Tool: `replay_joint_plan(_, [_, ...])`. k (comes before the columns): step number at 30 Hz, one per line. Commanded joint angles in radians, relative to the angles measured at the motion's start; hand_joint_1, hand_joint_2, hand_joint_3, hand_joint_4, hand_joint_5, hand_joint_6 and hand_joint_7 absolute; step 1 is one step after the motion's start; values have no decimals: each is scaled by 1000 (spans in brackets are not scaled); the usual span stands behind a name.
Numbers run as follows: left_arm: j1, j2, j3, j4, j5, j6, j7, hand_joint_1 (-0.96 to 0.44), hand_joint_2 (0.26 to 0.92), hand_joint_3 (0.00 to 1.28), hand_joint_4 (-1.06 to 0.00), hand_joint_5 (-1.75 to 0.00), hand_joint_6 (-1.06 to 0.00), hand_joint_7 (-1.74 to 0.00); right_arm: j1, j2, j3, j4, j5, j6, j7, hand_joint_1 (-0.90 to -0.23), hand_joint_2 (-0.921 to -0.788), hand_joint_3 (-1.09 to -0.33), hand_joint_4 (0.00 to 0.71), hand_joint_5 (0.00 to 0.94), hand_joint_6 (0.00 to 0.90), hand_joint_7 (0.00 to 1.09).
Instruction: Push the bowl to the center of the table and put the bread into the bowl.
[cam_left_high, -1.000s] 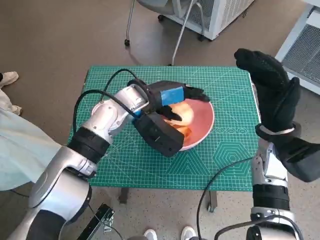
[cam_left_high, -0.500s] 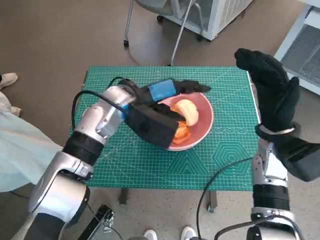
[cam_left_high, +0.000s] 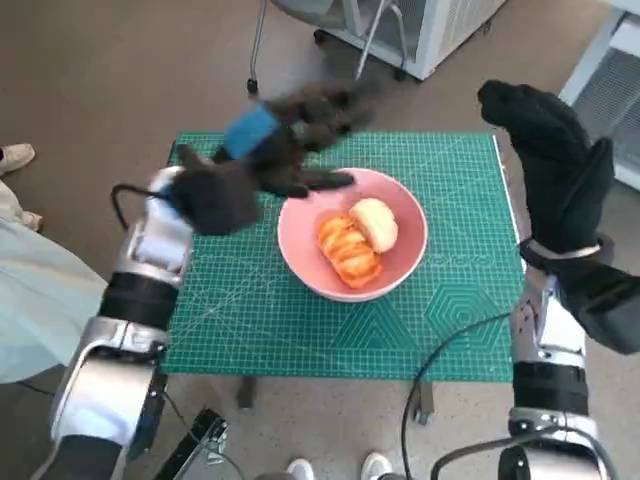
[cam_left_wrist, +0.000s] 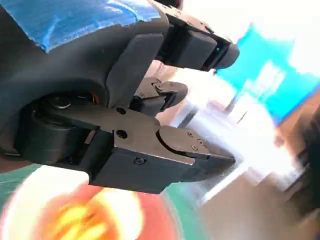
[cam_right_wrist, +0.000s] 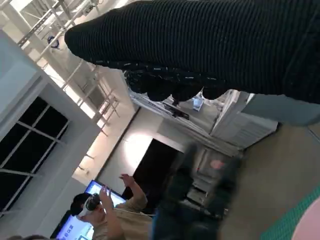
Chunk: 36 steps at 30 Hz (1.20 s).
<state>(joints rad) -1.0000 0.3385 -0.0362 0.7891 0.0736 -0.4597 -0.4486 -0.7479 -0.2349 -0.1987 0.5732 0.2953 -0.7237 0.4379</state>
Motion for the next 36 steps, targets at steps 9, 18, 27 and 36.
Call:
replay_joint_plan(9, [213,-168,196,-201,-291,-89,109,89,696,610,-322,-3,-440,-16,-52,5,1,46,-47,28,-62,-561,-921,-703,340,11,34,734])
replay_joint_plan(18, [268,-144,176,-212,-166,-148,209,116,607,893,-320,-1,-446,-17,-62,8,18,36,-76,44,-85,-565,-921,-691,343,11,50,741])
replay_joint_plan(27, [282,-107,159,-204,-70,-163,270,94,634,850,-347,-9,-449,-19,-70,4,21,36,-106,35,-102,-578,-921,-694,342,9,53,741])
replay_joint_plan(36, [294,-80,147,-204,3,-196,329,85,646,808,-379,-13,-452,-21,-70,16,20,42,-98,40,-100,-574,-921,-699,340,8,53,741])
